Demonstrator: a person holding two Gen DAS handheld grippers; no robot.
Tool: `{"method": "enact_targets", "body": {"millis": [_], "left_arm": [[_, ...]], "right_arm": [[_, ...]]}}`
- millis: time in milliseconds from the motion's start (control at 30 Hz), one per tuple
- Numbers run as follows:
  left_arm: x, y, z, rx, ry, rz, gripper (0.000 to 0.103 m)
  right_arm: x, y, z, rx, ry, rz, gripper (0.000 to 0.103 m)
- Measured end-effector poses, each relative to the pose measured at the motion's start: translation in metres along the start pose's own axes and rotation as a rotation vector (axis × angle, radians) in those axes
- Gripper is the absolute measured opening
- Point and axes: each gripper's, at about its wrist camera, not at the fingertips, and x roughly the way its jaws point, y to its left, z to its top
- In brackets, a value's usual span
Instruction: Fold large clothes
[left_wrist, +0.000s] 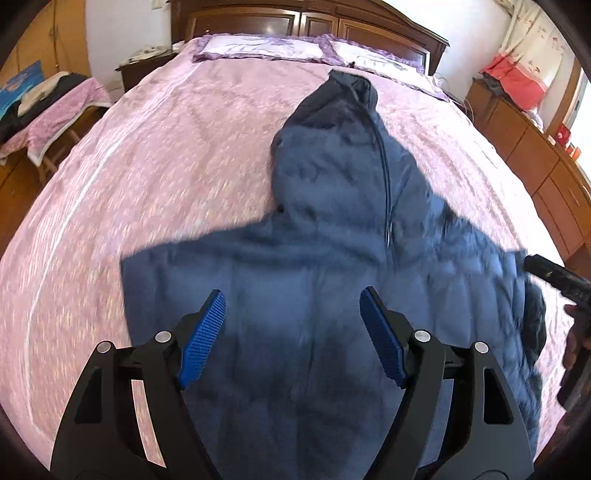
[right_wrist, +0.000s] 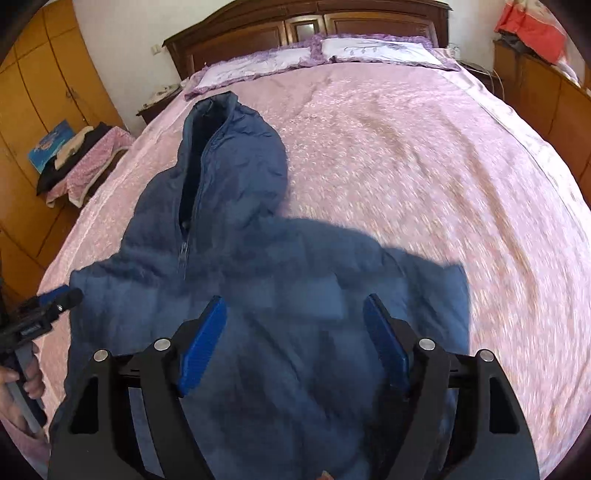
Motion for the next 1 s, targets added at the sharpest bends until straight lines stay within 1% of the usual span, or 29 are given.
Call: {"method": "enact_targets", "body": {"millis": [67, 167, 267, 400, 533, 600, 633, 700, 767, 833, 933, 1000], "left_arm": [[0.003, -0.006, 0.021, 0.015, -0.008, 0.001, 0.075], [0.001, -0.012, 0.05, 0.023, -0.023, 0.007, 0.075], [-0.001, -0.016, 0.075, -0.005, 0.003, -0.012, 0.075], [-0.009, -0.02, 0.104, -0.038, 0.047, -0.033, 0.075], [-0.013, -0.023, 0.134, -0.045, 0.085, -0.04, 0.075], [-0.011, -0.026, 0.148, -0.039, 0.093, -0.038, 0.076], [-0.008, -0.026, 0.156, -0.032, 0.093, -0.035, 0.078], [0.001, -0.025, 0.167, -0.025, 0.09, -0.028, 0.078], [0.019, -0.02, 0.178, -0.036, 0.103, -0.024, 0.078], [0.037, -0.016, 0.188, -0.049, 0.12, -0.026, 0.078], [0.071, -0.011, 0.2, -0.07, 0.134, -0.006, 0.078], [0.092, -0.009, 0.203, -0.091, 0.15, -0.006, 0.078]], "right_arm": [[0.009, 0.004, 0.015, 0.0, 0.009, 0.008, 0.074], [0.019, 0.008, 0.037, 0.037, 0.033, 0.044, 0.074], [0.025, 0.013, 0.057, 0.053, 0.057, 0.042, 0.075], [0.025, 0.024, 0.083, 0.093, 0.111, 0.055, 0.076], [0.02, 0.042, 0.103, 0.083, 0.16, 0.039, 0.083], [0.02, 0.048, 0.115, 0.079, 0.178, 0.037, 0.083], [0.023, 0.049, 0.121, 0.082, 0.187, 0.041, 0.083], [0.032, 0.048, 0.133, 0.088, 0.198, 0.05, 0.083], [0.044, 0.045, 0.143, 0.091, 0.204, 0.046, 0.083], [0.064, 0.04, 0.154, 0.106, 0.217, 0.047, 0.083], [0.092, 0.034, 0.164, 0.129, 0.242, 0.059, 0.083], [0.115, 0.031, 0.169, 0.138, 0.268, 0.062, 0.083]]}}
